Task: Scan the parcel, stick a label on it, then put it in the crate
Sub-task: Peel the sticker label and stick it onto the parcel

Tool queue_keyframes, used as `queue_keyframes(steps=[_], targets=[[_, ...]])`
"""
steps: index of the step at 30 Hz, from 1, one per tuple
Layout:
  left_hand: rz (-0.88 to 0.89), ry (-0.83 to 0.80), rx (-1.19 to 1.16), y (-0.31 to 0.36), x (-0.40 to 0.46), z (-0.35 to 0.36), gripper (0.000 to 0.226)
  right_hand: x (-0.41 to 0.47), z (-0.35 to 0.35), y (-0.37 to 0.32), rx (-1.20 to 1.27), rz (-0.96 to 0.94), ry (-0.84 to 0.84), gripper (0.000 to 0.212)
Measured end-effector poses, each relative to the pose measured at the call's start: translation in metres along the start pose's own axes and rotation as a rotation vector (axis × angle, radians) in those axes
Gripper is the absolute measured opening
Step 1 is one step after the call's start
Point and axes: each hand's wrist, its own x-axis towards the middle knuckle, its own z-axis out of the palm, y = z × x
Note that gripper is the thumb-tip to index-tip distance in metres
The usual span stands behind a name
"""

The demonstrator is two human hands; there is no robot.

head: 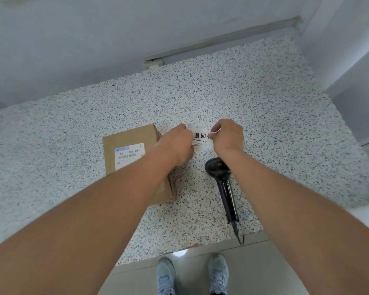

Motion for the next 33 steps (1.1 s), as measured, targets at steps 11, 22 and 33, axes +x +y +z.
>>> queue_keyframes(steps=[11, 22, 33], targets=[[-0.058, 0.064, -0.109, 0.006, -0.008, -0.006, 0.028, -0.006, -0.006, -0.002, -0.014, -0.099, 0.002, 0.008], [-0.274, 0.248, -0.711, 0.001, -0.029, -0.023, 0.027, -0.046, -0.017, -0.018, 0.468, -0.043, -0.007, 0.014], [-0.252, 0.291, -1.367, -0.008, -0.103, -0.059, 0.017, -0.120, -0.063, -0.057, 0.502, -0.176, 0.070, 0.021]])
